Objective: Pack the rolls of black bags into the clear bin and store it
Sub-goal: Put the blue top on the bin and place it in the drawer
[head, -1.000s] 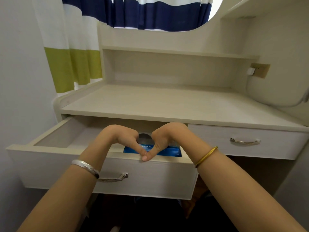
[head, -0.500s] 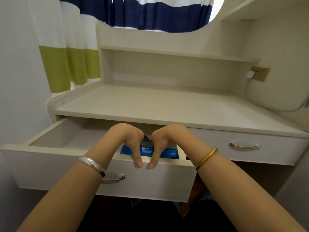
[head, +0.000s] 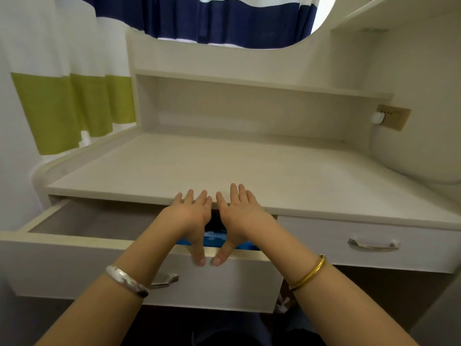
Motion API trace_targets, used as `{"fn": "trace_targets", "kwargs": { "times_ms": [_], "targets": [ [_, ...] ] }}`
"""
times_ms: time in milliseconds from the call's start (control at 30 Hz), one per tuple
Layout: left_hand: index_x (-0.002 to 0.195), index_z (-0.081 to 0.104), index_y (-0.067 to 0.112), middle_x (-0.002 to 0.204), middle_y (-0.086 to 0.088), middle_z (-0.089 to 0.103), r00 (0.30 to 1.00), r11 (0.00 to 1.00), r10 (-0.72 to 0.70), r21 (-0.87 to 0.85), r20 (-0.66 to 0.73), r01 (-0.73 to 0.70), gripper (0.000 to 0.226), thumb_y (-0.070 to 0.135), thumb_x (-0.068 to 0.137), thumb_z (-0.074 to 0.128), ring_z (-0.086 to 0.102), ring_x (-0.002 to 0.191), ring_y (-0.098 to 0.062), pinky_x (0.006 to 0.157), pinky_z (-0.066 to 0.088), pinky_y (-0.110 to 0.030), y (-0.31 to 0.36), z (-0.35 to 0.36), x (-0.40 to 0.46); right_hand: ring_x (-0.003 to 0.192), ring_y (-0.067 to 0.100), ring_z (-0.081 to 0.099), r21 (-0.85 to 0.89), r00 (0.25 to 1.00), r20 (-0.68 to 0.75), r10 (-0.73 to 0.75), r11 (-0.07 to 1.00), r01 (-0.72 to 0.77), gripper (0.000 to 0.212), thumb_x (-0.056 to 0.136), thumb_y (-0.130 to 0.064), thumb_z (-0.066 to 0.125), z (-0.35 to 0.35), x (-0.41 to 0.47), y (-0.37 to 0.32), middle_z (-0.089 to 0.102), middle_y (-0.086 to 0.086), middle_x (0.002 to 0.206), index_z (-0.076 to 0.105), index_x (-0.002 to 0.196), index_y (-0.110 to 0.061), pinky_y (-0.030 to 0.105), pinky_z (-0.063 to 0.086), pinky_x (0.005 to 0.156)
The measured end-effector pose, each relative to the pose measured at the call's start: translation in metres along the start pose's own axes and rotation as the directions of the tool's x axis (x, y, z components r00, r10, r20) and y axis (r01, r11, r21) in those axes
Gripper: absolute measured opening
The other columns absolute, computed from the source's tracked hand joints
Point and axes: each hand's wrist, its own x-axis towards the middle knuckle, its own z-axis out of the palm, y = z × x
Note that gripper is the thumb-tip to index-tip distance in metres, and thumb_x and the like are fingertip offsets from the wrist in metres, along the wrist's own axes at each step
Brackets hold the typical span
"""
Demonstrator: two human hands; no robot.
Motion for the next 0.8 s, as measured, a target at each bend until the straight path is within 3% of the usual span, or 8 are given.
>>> {"fn": "trace_targets", "kwargs": {
  "times_ms": [67,167,267,333,433,500,667,800],
  "targets": [
    [0.148,-0.015,0.009,0.157,-0.010,-0.018,1.000,1.000,-0.015,-0.011,0.013,0.015,0.134,0.051,0.062,0.078,-0.017,0.143,-0.035,0.117,-0.005,-0.048,-0.002,-0.001,0.007,0.143,0.040,-0.014,0.038,0.998,0.055,0.022,0.999,-0.025,0.136,0.062,-0.066,0.071,0.000,0.010,0.006,-0.016,0.025,0.155,-0.016,0.149,-0.006,0.048,-0.008,0.115],
    [0.148,-0.013,0.009,0.158,-0.010,-0.013,0.999,1.000,-0.017,-0.025,0.032,0.018,0.133,0.052,0.062,0.078,-0.015,0.144,-0.035,0.117,-0.005,-0.050,-0.007,-0.003,0.021,0.141,0.039,0.017,0.030,0.995,0.096,-0.029,0.999,0.027,0.122,0.066,-0.067,0.066,-0.003,0.019,0.011,0.020,0.022,0.153,0.006,0.149,-0.002,0.052,0.003,0.116],
    [0.149,0.008,0.011,0.154,-0.009,0.014,1.000,1.000,0.004,-0.015,0.016,-0.004,0.118,0.053,0.063,0.077,0.009,0.143,-0.033,0.117,0.000,-0.051,-0.009,-0.006,0.035,0.125,0.031,0.039,-0.030,0.992,0.065,-0.110,0.993,0.112,0.088,0.073,-0.064,0.063,-0.010,0.028,0.011,0.047,0.012,0.131,0.041,0.136,-0.007,0.052,0.016,0.113],
    [0.142,0.025,0.013,0.142,-0.008,0.030,1.000,1.000,0.026,0.016,-0.011,-0.026,0.101,0.050,0.064,0.076,0.028,0.133,-0.027,0.117,0.006,-0.049,-0.006,-0.009,0.040,0.108,0.024,0.044,-0.066,0.989,0.046,-0.140,0.987,0.143,0.074,0.073,-0.062,0.065,-0.013,0.035,0.010,0.052,0.007,0.112,0.052,0.125,-0.011,0.044,0.030,0.103],
    [0.132,0.033,0.014,0.129,-0.004,0.035,0.998,0.999,0.028,-0.018,-0.056,-0.029,0.089,0.045,0.063,0.079,0.037,0.120,-0.022,0.106,0.028,-0.035,-0.005,-0.014,0.048,0.089,0.019,0.037,-0.108,0.985,-0.009,-0.171,0.980,0.169,0.068,0.072,-0.060,0.069,-0.016,0.048,0.011,0.043,0.001,0.094,0.053,0.118,-0.012,0.033,0.035,0.077],
    [0.128,0.032,0.016,0.125,-0.002,0.035,0.996,0.997,0.028,-0.070,-0.084,-0.034,0.088,0.044,0.061,0.081,0.036,0.115,-0.020,0.092,0.037,-0.029,-0.009,-0.017,0.055,0.089,0.020,0.039,-0.072,0.984,-0.058,-0.168,0.984,0.164,0.071,0.069,-0.055,0.074,-0.017,0.058,0.015,0.041,0.003,0.094,0.050,0.119,-0.010,0.032,0.031,0.074],
    [0.125,0.033,0.017,0.123,-0.002,0.037,0.990,0.998,-0.003,-0.066,-0.141,-0.007,0.087,0.047,0.058,0.081,0.036,0.114,-0.019,0.088,0.036,-0.028,-0.015,-0.022,0.073,0.088,0.019,0.037,0.053,0.977,-0.076,-0.199,0.978,0.203,0.073,0.071,-0.043,0.077,-0.018,0.073,0.029,0.038,0.007,0.100,0.044,0.125,-0.007,0.032,0.033,0.075],
    [0.121,0.033,0.015,0.111,0.000,0.046,0.987,0.995,-0.048,-0.098,-0.156,0.033,0.078,0.041,0.063,0.079,0.048,0.106,-0.019,0.082,0.037,-0.029,-0.016,-0.026,0.086,0.076,0.019,0.046,0.151,0.977,-0.085,-0.194,0.967,0.205,0.059,0.073,-0.034,0.075,-0.016,0.089,0.037,0.055,0.004,0.095,0.045,0.116,-0.008,0.031,0.036,0.067]
  ]
}}
